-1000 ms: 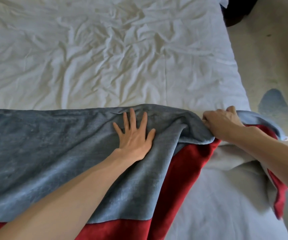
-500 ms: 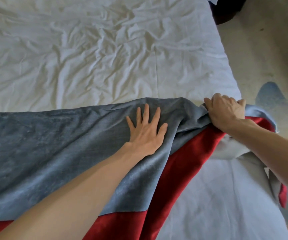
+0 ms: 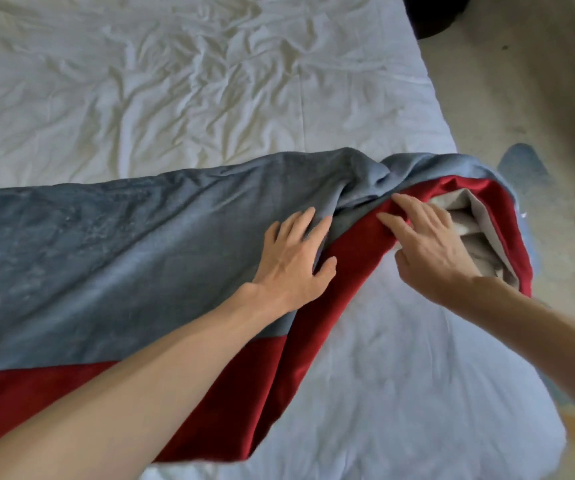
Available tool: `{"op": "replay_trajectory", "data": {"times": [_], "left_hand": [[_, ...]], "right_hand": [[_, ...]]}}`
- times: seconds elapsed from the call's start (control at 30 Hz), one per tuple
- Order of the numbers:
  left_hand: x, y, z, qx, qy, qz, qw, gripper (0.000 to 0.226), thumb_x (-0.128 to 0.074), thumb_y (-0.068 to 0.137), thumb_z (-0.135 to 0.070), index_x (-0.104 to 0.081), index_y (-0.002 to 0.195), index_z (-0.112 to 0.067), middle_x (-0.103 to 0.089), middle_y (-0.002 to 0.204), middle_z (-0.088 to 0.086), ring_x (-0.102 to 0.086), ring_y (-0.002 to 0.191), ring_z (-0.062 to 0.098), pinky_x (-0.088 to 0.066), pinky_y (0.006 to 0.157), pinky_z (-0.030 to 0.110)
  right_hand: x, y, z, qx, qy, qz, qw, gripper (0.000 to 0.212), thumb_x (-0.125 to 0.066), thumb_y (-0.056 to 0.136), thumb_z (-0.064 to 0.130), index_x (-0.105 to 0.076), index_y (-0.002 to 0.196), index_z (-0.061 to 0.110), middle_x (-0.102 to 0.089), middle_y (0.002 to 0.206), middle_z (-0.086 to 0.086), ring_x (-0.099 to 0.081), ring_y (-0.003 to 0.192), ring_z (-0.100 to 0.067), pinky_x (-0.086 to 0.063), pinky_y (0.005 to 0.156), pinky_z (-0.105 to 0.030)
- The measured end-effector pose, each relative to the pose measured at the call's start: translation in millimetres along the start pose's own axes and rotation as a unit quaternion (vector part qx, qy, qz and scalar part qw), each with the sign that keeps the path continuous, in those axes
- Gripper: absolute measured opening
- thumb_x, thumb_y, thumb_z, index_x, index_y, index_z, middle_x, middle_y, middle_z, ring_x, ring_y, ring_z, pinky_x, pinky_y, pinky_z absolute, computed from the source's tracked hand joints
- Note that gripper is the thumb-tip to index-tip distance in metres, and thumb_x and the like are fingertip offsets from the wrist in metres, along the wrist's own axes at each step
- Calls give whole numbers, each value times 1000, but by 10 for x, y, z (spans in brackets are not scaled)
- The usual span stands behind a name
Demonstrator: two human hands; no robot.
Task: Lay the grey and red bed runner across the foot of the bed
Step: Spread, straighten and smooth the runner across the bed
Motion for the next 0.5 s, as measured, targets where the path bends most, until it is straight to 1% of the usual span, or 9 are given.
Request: {"op": "replay_trajectory", "data": {"times": [0.1, 0.17, 0.23, 0.3, 0.33, 0.4, 0.43, 0.5], "left_hand": [[-14, -354, -152, -13, 30, -33, 999, 62, -59, 77, -39, -50, 133, -13, -39, 145, 13, -34, 134, 29, -27, 106, 49], [-56, -559, -247, -23, 57, -51, 997, 56, -59, 77, -40, -57, 124, -11, -43, 142, 10, -39, 128, 28, -30, 101, 46], [-173, -707, -307, -3, 75, -15, 997, 58, -56, 81, -46, -53, 125, -9, -45, 139, 9, -43, 122, 28, -30, 97, 42], [-296, -789, -340, 31, 101, 31, 994, 60, -52, 87, -46, -44, 131, -7, -50, 131, 9, -47, 117, 28, -32, 94, 40], [-329, -804, -363, 38, 113, 33, 992, 52, -50, 90, -39, -43, 131, -9, -54, 126, 7, -49, 114, 27, -32, 92, 39], [-323, -806, -420, 50, 105, 16, 993, 29, -46, 93, -22, -53, 120, -15, -59, 115, 4, -53, 109, 25, -32, 90, 36], [-297, -797, -441, 59, 87, 2, 994, 24, -46, 93, -17, -57, 114, -16, -62, 110, 3, -56, 105, 24, -33, 88, 36], [-232, -791, -489, 76, 51, -21, 996, 19, -48, 91, -14, -61, 104, -15, -65, 102, 4, -60, 97, 26, -35, 83, 37]], "right_hand": [[-36, -340, 184, 2, -15, 23, 1000, 62, -65, 56, -9, -60, 118, 1, -48, 132, -29, -48, 120, -43, -36, 98, -50], [-86, -530, 293, 0, -31, 47, 998, 59, -72, 64, -1, -60, 121, 4, -48, 134, -27, -48, 121, -41, -37, 97, -50], [-157, -687, 397, 7, -34, 80, 996, 55, -73, 73, 11, -57, 126, 9, -46, 138, -23, -44, 127, -38, -35, 99, -50], [-215, -825, 478, 12, -38, 110, 993, 54, -67, 82, 19, -51, 133, 13, -40, 145, -19, -35, 135, -34, -29, 104, -47], [-241, -892, 513, 12, -40, 125, 991, 55, -63, 85, 21, -47, 137, 14, -36, 148, -17, -31, 138, -32, -26, 106, -45], [-274, -1019, 560, 11, -34, 149, 988, 56, -58, 88, 22, -40, 141, 15, -30, 151, -16, -25, 141, -29, -23, 108, -42], [-277, -1075, 570, 12, -25, 157, 987, 56, -57, 89, 22, -39, 141, 14, -28, 152, -16, -24, 141, -29, -24, 108, -42], [-263, -1170, 556, 9, -8, 169, 986, 56, -55, 90, 22, -36, 142, 14, -26, 153, -14, -23, 141, -27, -25, 108, -40]]}}
Point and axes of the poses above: each hand's wrist, its own y-axis towards the middle knuckle, its own x-axis out of the back of the hand, z = x × y, the point moved 5 cm from there along y, towards the middle knuckle
